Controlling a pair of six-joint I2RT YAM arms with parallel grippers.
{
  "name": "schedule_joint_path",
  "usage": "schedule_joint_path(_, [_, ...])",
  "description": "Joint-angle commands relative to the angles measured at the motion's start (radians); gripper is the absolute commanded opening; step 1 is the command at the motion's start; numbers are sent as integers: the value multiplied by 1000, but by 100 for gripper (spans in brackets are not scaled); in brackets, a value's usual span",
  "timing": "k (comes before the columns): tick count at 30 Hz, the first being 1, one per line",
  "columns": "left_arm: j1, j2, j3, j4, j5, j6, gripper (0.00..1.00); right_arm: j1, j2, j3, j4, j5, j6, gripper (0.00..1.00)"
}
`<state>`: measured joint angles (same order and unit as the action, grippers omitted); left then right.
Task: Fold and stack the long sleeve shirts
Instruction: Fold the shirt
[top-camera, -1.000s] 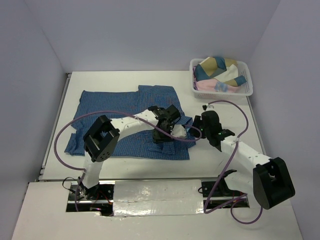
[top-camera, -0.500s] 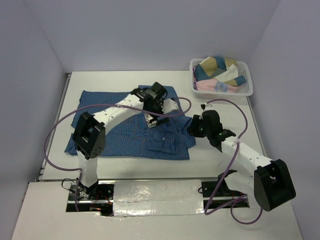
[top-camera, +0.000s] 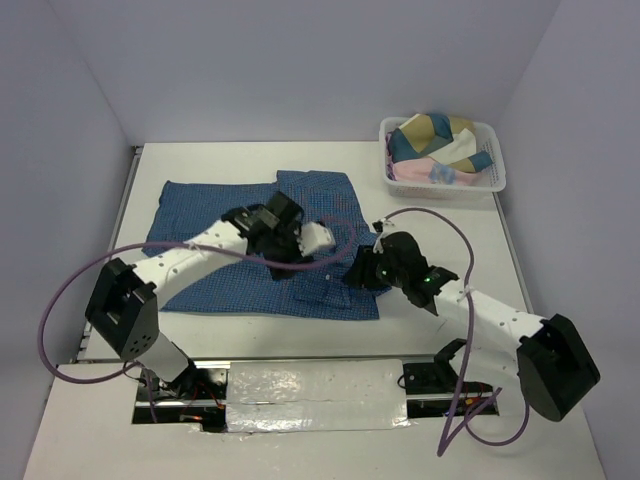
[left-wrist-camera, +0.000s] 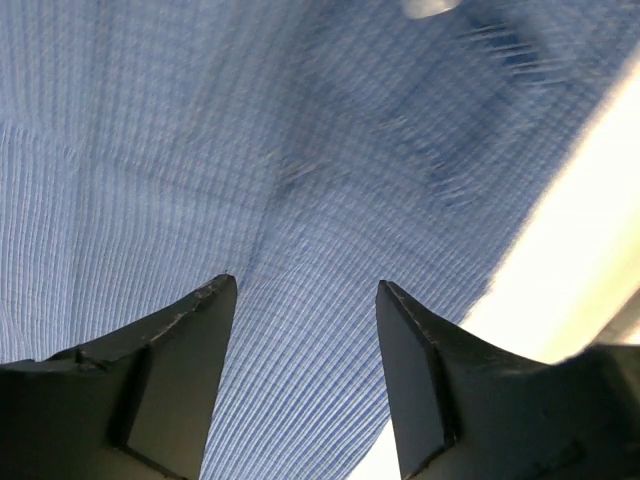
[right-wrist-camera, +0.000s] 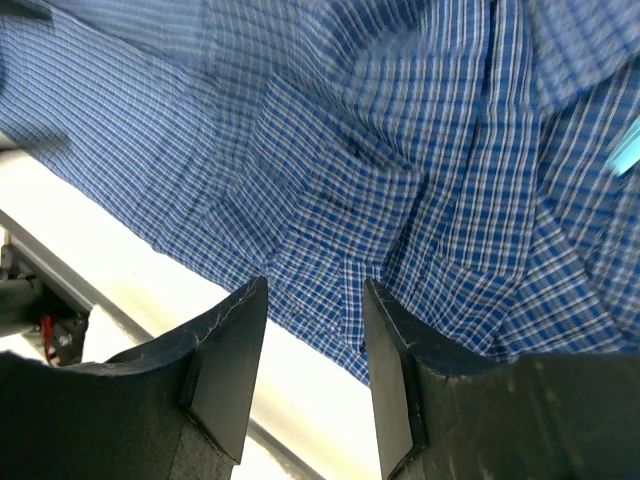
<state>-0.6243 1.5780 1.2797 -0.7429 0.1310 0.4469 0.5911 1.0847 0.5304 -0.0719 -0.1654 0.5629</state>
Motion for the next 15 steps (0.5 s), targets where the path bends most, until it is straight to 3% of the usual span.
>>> schedule_joint_path(1, [-144, -35, -98, 108, -31, 47, 70, 4, 58, -35, 69, -74, 77, 51])
schedule_joint_path(4, [-228, -23, -161, 190, -105, 94, 72, 12, 130, -47, 127, -132, 97, 54])
schedule_joint_path(9, [-259, 20, -226, 303, -166, 142, 72, 13, 176, -49, 133, -122, 94, 56])
schedule_joint_path(15, [-291, 66, -232, 366, -143, 141, 71, 13, 227, -58, 171, -131, 92, 57])
